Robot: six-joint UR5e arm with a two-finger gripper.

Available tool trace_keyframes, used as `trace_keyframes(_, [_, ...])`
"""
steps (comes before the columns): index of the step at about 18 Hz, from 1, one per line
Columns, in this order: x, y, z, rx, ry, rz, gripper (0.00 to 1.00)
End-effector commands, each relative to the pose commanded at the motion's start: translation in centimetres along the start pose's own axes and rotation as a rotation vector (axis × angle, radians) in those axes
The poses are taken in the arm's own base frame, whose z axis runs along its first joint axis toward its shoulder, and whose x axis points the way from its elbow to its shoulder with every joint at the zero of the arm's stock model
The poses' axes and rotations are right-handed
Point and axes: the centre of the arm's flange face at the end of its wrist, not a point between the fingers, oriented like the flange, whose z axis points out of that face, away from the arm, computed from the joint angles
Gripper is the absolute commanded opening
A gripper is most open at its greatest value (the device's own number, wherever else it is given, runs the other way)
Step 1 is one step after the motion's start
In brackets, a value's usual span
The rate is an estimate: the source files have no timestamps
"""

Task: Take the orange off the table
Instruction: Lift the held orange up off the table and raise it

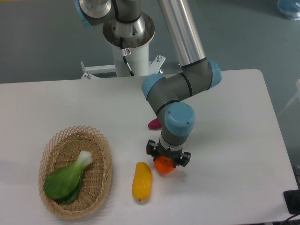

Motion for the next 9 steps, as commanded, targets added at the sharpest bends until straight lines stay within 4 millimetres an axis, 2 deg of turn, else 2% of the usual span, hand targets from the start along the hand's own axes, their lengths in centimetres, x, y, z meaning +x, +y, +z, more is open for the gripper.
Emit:
trace_keyframes(1, [-0.2, 0.0, -0.7, 0.009, -0.011, 0.003, 0.55])
trace_keyframes(4, [-1.8, -1.4, -6.5, 0.069, -0.104, 0.006, 0.55])
trace_keyframes(6, [-3.6, -0.6, -10.1, 0.065, -0.178, -0.015, 0.55])
trace_keyframes(9, [-4.2, -0.7, -14.3, 0.075, -0.2, 0.021, 0.55])
